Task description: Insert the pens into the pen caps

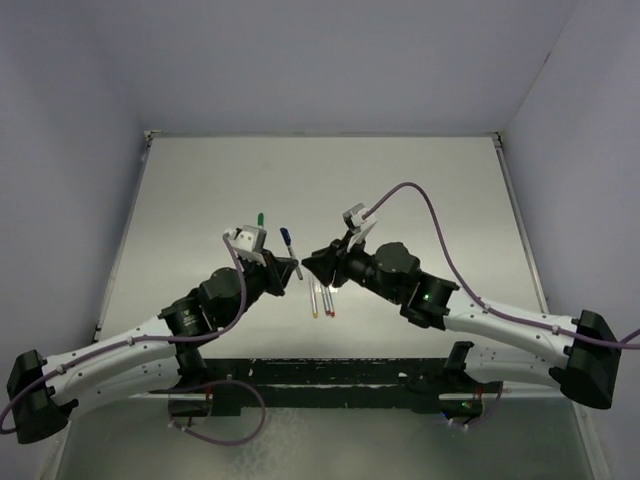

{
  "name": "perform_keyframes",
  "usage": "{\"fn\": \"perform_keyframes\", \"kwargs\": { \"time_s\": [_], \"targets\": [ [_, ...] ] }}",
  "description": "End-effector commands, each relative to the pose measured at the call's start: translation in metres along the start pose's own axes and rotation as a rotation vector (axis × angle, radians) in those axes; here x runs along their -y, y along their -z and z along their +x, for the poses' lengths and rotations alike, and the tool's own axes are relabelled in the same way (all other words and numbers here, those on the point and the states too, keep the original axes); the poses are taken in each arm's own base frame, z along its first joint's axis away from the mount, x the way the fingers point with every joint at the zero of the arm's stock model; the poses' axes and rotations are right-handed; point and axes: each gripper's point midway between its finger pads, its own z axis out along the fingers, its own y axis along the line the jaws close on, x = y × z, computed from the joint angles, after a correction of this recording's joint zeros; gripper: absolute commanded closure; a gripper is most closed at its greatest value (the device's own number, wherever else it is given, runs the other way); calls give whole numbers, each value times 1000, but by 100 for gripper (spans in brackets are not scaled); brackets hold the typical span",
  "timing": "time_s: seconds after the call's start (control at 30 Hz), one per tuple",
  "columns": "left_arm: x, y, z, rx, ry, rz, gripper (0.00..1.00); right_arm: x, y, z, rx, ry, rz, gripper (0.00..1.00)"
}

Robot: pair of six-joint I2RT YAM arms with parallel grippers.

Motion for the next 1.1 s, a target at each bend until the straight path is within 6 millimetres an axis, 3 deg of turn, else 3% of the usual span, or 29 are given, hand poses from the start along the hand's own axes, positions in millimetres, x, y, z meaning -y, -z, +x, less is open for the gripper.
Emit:
{"fn": "perform_keyframes", "kwargs": {
  "time_s": [0.0,0.23,0.43,0.77,1.07],
  "targets": [
    [-16,2,-2,34,54,-77,100,6,23,-29,73,28,56,61],
    [-38,-11,3,-28,-60,-215,100,20,40,-26,72,13,122,59],
    [-76,-45,7,-144,-55,-274,100,25,42,-14,36,-4,139,59],
    [-129,-102,23,-336,-109,-372,100,28,48,-14,38,-12,148,59],
    [-168,-129,36,-447,-84,-478,100,31,51,-12,36,-10,160,59]
  ]
}}
